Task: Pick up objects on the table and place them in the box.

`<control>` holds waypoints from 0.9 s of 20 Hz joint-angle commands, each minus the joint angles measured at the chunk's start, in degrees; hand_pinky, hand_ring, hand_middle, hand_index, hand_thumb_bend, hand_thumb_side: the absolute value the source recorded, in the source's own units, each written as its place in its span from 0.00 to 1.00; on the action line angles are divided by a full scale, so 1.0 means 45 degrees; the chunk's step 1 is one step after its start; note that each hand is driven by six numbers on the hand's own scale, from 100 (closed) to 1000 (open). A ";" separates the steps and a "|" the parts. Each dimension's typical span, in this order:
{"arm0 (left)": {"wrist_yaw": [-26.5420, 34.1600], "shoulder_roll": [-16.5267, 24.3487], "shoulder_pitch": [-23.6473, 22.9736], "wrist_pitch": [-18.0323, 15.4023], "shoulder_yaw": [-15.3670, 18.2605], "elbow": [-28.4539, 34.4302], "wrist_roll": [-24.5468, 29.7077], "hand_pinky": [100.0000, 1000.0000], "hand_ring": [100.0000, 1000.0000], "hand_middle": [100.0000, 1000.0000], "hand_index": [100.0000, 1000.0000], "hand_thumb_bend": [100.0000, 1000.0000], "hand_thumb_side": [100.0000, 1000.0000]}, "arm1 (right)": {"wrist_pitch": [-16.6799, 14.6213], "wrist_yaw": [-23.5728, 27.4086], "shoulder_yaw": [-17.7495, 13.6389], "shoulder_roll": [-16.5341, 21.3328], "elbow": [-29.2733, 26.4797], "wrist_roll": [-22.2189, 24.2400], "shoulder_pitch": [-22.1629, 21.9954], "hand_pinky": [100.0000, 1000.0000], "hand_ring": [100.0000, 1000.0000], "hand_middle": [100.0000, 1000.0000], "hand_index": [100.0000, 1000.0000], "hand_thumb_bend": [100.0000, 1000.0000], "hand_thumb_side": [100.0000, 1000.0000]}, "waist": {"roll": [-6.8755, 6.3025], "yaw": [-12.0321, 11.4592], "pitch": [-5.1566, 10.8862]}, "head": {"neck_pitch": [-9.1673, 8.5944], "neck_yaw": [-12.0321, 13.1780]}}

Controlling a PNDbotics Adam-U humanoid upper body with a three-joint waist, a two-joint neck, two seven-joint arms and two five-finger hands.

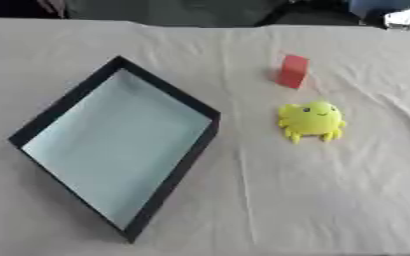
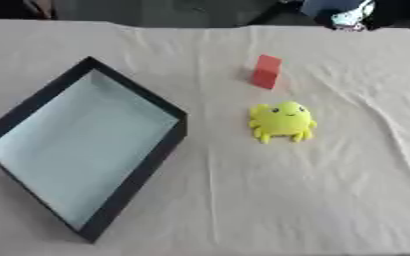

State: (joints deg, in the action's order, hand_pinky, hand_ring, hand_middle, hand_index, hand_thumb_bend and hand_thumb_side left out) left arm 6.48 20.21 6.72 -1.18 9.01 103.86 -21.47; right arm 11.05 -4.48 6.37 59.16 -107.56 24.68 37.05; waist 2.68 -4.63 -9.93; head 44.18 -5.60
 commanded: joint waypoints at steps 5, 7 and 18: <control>-0.0087 0.0431 0.0054 0.0002 0.0036 0.0157 0.0015 0.78 0.54 0.77 0.76 0.34 0.63 | 0.0323 0.1503 0.0477 0.0766 -0.1538 -0.0108 0.0843 0.81 0.60 0.36 0.57 0.35 0.11 | 0.0062 -0.0042 0.0295 | -0.0014 0.0043; -0.0084 0.0435 0.0053 0.0004 0.0031 0.0153 0.0016 0.78 0.54 0.77 0.76 0.34 0.63 | 0.0296 0.1912 0.0683 0.0662 -0.1557 -0.0162 0.1151 0.81 0.59 0.36 0.57 0.35 0.10 | 0.0074 -0.0066 0.0308 | -0.0014 0.0064; -0.0065 0.0391 0.0001 0.0019 -0.0006 0.0113 0.0048 0.78 0.54 0.77 0.76 0.34 0.63 | 0.1056 0.2296 0.2788 -0.1619 -0.1563 0.0621 0.4432 0.80 0.59 0.37 0.58 0.35 0.08 | 0.0101 -0.0116 0.0382 | -0.0014 0.0037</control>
State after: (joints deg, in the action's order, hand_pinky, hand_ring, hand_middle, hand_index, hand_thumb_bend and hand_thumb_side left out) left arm 6.48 20.64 6.53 -1.09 8.98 103.84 -21.37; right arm 15.38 5.76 18.39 52.48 -113.94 26.86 55.84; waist 3.33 -5.09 -9.22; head 44.18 -5.38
